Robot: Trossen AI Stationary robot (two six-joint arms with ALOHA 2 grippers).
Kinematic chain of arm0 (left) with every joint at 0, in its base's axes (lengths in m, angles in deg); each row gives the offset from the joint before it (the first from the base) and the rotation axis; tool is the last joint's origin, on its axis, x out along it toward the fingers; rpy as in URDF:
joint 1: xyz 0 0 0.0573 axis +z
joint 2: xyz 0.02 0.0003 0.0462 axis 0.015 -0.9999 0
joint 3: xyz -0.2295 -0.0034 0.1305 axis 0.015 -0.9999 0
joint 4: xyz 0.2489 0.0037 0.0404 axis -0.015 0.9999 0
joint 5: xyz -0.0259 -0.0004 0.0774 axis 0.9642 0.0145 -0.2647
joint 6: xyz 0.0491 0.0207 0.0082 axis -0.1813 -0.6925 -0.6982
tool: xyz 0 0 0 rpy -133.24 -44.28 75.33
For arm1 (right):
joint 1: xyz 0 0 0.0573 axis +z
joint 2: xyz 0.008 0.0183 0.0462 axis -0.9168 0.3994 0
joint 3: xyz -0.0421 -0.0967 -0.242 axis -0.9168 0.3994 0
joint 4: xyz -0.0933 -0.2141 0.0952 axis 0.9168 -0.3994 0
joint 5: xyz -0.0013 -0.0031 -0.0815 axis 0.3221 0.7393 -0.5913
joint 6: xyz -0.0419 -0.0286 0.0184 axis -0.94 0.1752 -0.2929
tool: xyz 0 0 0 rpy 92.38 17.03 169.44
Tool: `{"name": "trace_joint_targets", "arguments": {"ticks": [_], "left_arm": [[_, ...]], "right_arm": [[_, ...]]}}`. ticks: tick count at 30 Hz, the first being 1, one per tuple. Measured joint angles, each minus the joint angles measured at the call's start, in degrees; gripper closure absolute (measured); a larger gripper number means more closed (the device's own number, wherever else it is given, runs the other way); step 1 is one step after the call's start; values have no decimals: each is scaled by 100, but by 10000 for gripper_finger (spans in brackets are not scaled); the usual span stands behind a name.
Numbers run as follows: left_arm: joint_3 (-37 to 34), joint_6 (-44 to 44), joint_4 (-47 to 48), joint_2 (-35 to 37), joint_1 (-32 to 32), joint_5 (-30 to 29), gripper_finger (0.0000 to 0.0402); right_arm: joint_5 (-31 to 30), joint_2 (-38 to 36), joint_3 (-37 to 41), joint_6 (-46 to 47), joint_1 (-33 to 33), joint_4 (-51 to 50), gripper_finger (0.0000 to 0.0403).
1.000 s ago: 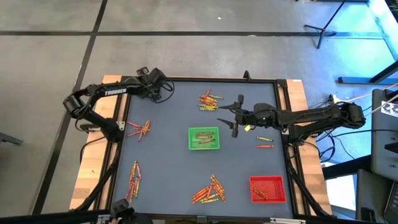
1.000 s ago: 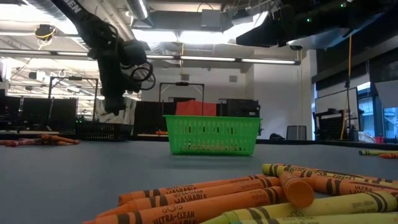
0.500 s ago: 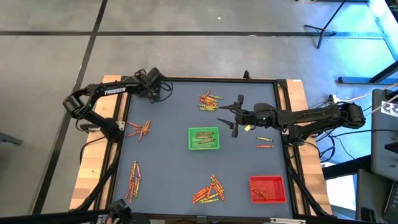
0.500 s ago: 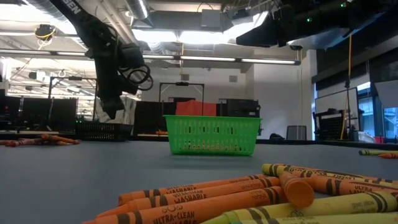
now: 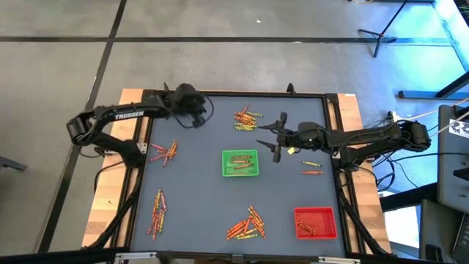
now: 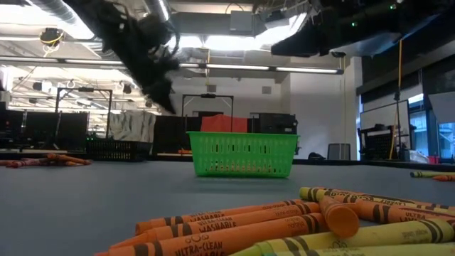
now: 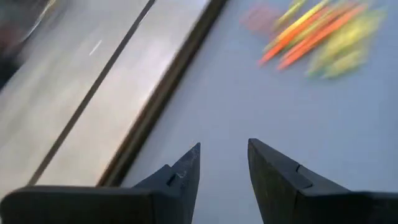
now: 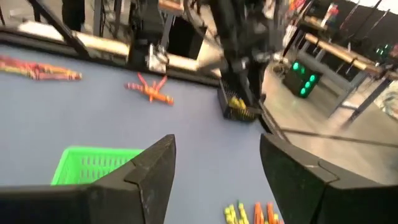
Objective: Sort crayons
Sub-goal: Put the green crayon into the black bin
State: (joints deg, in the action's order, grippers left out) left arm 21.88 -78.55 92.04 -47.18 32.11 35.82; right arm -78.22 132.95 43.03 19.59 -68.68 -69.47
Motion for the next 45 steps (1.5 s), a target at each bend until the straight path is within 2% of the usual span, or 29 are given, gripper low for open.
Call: {"name": "trace_joint_targets", "arguments": {"ticks": [3, 8, 13, 19, 28, 36, 45], "left_arm": [[-115, -25, -698, 0, -515, 538, 288], [-855, 1, -2656, -3, -1341, 1118, 288], [-1570, 197, -4011, -5, -2084, 1200, 288], [-2165, 303, -4906, -8, -2683, 1173, 288], [-2249, 271, -5179, -9, -2931, 1125, 288], [-2249, 260, -5276, -9, -2931, 1124, 288], [-2249, 282, -5282, -11, -2931, 984, 288]], "right_arm": [[-182, 0, -4, 82, 0, -361, 171], [-598, 0, -421, 515, 0, -1857, 171], [-694, 0, -955, 926, -2, -3436, 171], [-695, -2, -1414, 1637, -2, -5272, 171], [-324, -2, -1503, 3014, -4, -7677, 171], [152, 202, -1040, 3396, -6, -8067, 171], [575, 1140, -876, 3379, -4, -8319, 171]]}}
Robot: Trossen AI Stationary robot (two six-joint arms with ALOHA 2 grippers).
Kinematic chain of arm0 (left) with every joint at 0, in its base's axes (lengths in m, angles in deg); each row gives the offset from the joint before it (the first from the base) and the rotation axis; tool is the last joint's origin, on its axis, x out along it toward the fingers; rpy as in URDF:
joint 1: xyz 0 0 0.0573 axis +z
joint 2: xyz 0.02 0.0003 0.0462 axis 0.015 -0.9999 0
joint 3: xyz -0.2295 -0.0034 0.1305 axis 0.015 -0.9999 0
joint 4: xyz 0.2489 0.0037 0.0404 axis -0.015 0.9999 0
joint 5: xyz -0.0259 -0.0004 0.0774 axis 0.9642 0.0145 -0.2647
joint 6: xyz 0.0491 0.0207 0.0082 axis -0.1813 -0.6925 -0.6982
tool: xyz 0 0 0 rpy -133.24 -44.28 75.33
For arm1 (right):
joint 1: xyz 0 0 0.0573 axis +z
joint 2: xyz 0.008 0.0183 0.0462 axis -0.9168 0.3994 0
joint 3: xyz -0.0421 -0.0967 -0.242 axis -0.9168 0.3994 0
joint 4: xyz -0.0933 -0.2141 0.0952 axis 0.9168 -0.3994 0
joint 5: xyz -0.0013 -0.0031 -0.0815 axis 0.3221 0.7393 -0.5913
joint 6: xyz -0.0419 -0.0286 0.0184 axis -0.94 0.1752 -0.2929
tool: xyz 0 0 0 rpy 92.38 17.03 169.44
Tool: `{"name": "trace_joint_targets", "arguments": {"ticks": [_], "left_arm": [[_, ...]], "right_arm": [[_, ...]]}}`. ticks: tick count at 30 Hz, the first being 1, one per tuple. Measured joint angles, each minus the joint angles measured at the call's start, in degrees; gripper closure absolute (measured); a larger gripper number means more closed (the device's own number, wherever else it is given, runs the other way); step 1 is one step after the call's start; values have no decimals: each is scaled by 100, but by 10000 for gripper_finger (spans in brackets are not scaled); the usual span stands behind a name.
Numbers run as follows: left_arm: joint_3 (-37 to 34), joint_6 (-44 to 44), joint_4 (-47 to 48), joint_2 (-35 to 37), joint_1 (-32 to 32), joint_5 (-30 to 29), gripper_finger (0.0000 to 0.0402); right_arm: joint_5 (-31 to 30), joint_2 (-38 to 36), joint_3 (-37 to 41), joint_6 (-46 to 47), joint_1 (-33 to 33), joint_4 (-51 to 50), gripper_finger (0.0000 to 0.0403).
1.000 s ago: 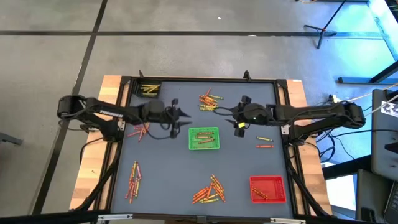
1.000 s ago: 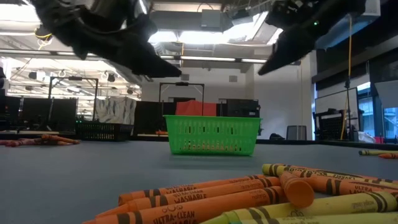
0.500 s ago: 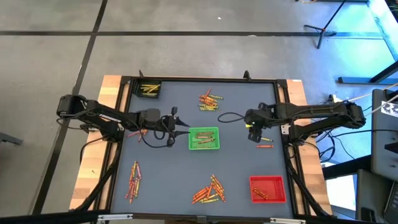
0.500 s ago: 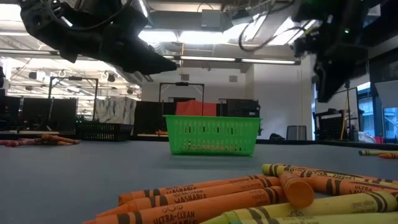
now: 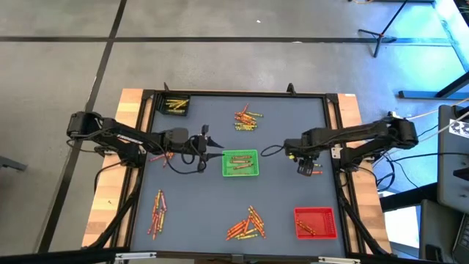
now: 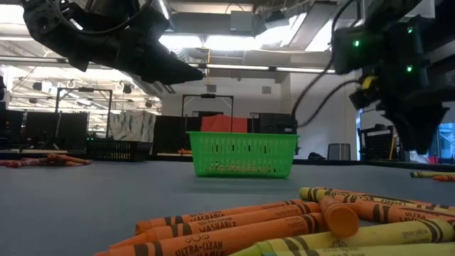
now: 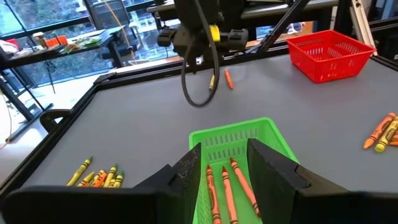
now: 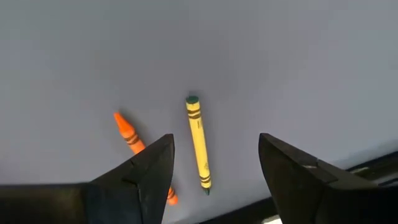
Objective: Sort crayons
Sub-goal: Put the green crayon into the black bin
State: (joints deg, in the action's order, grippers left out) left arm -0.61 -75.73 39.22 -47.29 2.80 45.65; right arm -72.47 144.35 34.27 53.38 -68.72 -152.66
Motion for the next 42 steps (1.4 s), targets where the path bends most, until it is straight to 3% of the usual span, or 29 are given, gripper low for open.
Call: {"name": "trace_joint_targets", "arguments": {"ticks": [15, 18, 23, 32, 42], "left_arm": [[0, 7, 28, -2, 0, -2, 288], [0, 7, 28, -2, 0, -2, 288], [0, 9, 34, -2, 0, -4, 288], [0, -13, 44, -2, 0, -4, 288], [0, -28, 7, -2, 0, -4, 288]], "right_arm": [[136, 1413, 0, -464, -50, 50, 174], [220, 1567, -16, -567, -206, 79, 198], [343, 1642, -14, -922, -487, 156, 275], [76, 1644, -9, -1326, -635, 181, 384], [-163, 1372, -505, -1336, -640, -175, 384]]}}
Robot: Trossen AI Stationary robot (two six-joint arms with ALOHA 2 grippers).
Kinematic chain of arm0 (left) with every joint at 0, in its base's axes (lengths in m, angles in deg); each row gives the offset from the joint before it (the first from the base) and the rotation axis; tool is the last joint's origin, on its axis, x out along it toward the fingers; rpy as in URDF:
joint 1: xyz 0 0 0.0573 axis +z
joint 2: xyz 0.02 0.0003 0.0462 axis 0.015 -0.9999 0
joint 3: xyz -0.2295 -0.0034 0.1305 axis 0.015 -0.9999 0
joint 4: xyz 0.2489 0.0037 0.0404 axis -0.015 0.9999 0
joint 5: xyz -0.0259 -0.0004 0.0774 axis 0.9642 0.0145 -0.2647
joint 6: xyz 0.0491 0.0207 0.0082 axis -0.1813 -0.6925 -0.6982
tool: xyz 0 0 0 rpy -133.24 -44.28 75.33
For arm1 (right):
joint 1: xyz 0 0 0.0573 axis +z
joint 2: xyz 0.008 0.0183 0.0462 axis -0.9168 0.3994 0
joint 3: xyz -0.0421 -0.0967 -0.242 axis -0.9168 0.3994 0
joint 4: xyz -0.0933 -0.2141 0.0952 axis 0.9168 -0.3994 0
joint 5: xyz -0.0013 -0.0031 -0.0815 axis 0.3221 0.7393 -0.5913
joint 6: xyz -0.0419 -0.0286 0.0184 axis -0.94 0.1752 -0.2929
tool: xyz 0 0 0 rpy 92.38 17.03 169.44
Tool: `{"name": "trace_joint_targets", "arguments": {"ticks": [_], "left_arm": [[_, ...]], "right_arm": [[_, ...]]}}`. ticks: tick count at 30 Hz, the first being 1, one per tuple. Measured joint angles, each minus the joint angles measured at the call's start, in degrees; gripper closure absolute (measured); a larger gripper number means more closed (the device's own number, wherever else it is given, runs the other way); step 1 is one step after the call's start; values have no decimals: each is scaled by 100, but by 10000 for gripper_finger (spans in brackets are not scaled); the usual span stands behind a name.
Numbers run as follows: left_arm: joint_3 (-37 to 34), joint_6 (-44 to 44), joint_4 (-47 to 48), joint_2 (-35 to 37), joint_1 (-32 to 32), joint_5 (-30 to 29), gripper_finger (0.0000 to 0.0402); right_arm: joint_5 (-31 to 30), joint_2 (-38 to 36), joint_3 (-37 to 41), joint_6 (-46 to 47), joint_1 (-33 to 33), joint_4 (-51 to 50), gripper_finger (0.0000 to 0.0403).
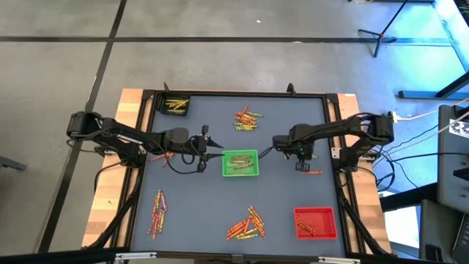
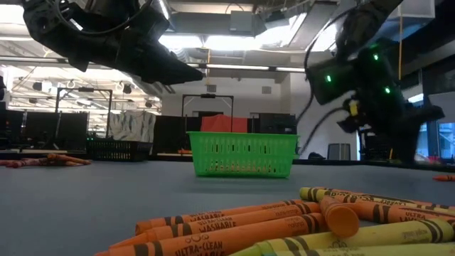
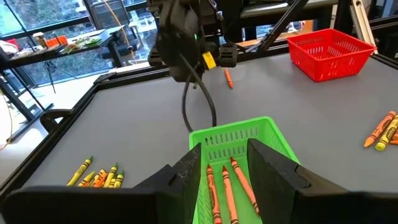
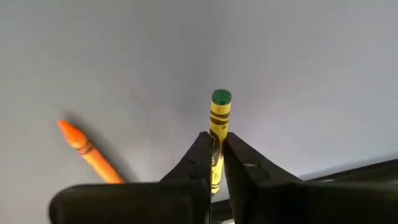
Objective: Sort crayons
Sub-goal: Put the green crayon into the black bin
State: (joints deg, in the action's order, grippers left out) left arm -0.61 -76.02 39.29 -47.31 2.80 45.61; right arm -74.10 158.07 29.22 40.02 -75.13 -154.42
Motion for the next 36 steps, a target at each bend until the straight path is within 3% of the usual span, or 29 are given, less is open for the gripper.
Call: {"name": "trace_joint_targets", "arguments": {"ticks": [8, 13, 19, 28, 36], "left_arm": [[9, -2, -458, 0, 7, -231, 276], [137, -6, -337, 0, 9, -775, 230], [348, -243, -358, -24, 7, -855, 202], [524, -90, -289, -72, 224, -841, 204], [1416, 107, 399, -613, 603, -65, 204]], "right_arm": [[-592, -858, -415, 137, 2, 76, 392], [-1027, -1577, -422, 150, 2, 720, 387], [-1520, -2297, -422, -63, 2, 1817, 388], [-1238, -2727, 201, -1306, 2, 4574, 389], [-215, -2701, 928, -2117, 2, 7263, 387]]}}
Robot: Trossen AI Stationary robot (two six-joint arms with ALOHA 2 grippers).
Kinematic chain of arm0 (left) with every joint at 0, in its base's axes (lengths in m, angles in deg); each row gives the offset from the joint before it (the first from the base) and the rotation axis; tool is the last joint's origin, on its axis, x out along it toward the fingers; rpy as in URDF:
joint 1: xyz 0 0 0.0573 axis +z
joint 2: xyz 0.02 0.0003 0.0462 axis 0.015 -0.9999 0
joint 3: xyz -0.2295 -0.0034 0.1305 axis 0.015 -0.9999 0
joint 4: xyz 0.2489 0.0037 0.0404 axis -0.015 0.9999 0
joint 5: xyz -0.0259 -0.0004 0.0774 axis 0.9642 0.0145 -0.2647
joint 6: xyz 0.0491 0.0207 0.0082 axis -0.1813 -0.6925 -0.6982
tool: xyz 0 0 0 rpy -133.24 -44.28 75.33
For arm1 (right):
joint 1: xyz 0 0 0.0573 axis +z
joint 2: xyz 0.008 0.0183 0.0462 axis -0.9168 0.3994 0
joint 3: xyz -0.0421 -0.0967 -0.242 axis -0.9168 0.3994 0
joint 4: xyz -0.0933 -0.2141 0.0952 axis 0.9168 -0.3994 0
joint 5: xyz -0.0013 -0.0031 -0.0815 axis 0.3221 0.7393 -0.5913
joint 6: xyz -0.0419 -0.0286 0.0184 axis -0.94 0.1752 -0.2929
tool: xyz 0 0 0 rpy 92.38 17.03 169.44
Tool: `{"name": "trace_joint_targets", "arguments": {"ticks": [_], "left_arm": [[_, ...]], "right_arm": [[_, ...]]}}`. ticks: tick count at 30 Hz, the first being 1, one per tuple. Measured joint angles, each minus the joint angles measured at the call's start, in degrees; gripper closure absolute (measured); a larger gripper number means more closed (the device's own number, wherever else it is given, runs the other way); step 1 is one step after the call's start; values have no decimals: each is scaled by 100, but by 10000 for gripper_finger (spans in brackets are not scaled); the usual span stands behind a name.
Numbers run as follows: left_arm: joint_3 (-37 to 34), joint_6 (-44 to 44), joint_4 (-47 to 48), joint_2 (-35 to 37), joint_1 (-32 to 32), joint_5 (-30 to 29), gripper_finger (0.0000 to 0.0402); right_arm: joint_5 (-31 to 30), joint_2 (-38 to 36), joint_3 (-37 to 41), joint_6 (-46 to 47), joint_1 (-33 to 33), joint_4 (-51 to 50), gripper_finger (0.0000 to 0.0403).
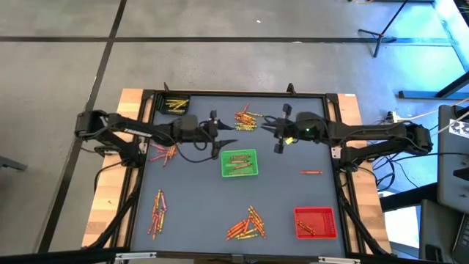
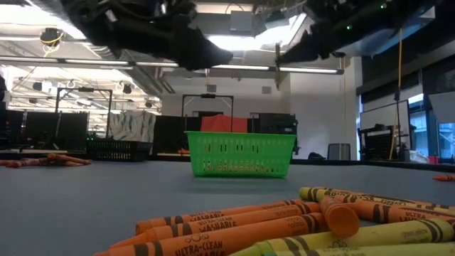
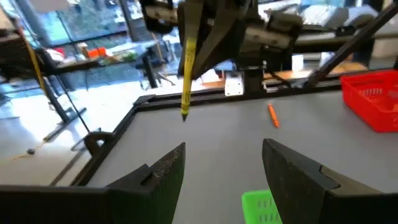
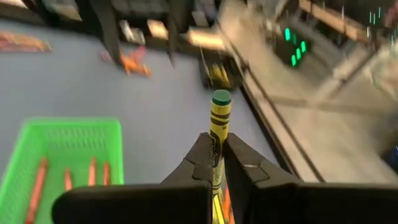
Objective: Sort crayons
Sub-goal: Put the green crayon into the black bin
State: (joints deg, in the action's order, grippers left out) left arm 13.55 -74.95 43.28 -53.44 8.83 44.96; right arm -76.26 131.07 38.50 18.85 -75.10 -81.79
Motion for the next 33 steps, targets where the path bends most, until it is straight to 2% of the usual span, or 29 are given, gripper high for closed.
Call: {"name": "trace_joint_targets", "arguments": {"ticks": [3, 9, 15, 23, 29, 33], "left_arm": [[461, -230, 387, -324, 51, 74, 204], [1192, -244, 1157, -450, -30, -232, 205], [1189, -255, 1176, -563, -188, -219, 205], [1183, -367, 433, -959, -238, -208, 205], [1183, -369, 243, -1011, -253, 88, 206], [1183, -407, 254, -1013, -262, 326, 230]], "right_arm": [[365, 0, 135, -132, 0, 591, 387], [760, 0, 348, -146, 2, 921, 387], [1243, 90, 749, -142, 2, 1980, 387], [1887, 505, 753, -134, 10, 2721, 387], [1749, 1020, 749, -165, 164, 3495, 387], [1763, 1071, 748, -272, 285, 3738, 386]]}}
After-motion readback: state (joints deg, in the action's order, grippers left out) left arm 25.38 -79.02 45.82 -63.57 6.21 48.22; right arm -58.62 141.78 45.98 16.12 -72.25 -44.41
